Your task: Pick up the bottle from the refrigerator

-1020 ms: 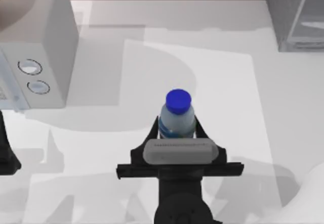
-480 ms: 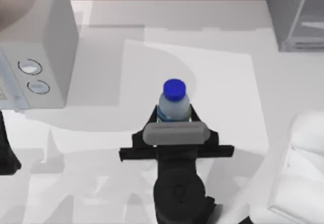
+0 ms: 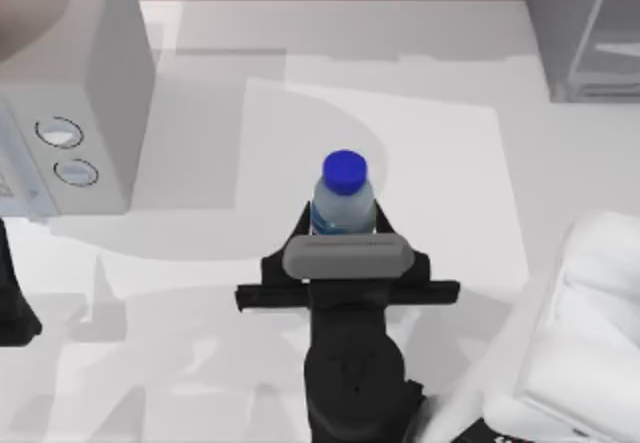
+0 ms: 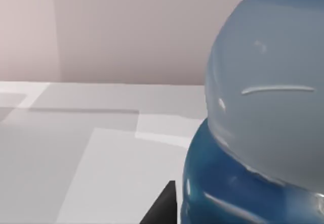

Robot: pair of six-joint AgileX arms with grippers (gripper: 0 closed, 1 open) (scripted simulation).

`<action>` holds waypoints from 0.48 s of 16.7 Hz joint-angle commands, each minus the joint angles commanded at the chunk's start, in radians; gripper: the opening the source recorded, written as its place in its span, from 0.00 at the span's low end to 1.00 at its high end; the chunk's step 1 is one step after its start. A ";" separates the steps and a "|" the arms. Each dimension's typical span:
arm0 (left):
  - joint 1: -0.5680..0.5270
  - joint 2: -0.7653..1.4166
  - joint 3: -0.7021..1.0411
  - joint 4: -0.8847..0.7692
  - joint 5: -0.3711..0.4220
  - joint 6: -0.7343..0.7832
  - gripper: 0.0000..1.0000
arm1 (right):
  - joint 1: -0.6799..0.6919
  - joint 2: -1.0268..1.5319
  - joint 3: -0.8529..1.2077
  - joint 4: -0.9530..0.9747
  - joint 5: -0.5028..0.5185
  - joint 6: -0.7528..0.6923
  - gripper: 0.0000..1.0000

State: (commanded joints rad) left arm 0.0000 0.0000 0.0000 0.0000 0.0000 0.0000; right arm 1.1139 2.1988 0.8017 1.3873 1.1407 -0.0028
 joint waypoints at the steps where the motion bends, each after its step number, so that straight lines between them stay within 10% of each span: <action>1: 0.000 0.000 0.000 0.000 0.000 0.000 1.00 | 0.000 0.000 0.000 0.000 0.000 0.000 0.30; 8: 0.000 0.000 0.000 0.000 0.000 0.000 1.00 | 0.000 0.000 0.000 0.000 0.000 0.000 0.83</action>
State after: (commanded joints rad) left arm 0.0000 0.0000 0.0000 0.0000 0.0000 0.0000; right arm 1.1139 2.1988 0.8017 1.3873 1.1407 -0.0028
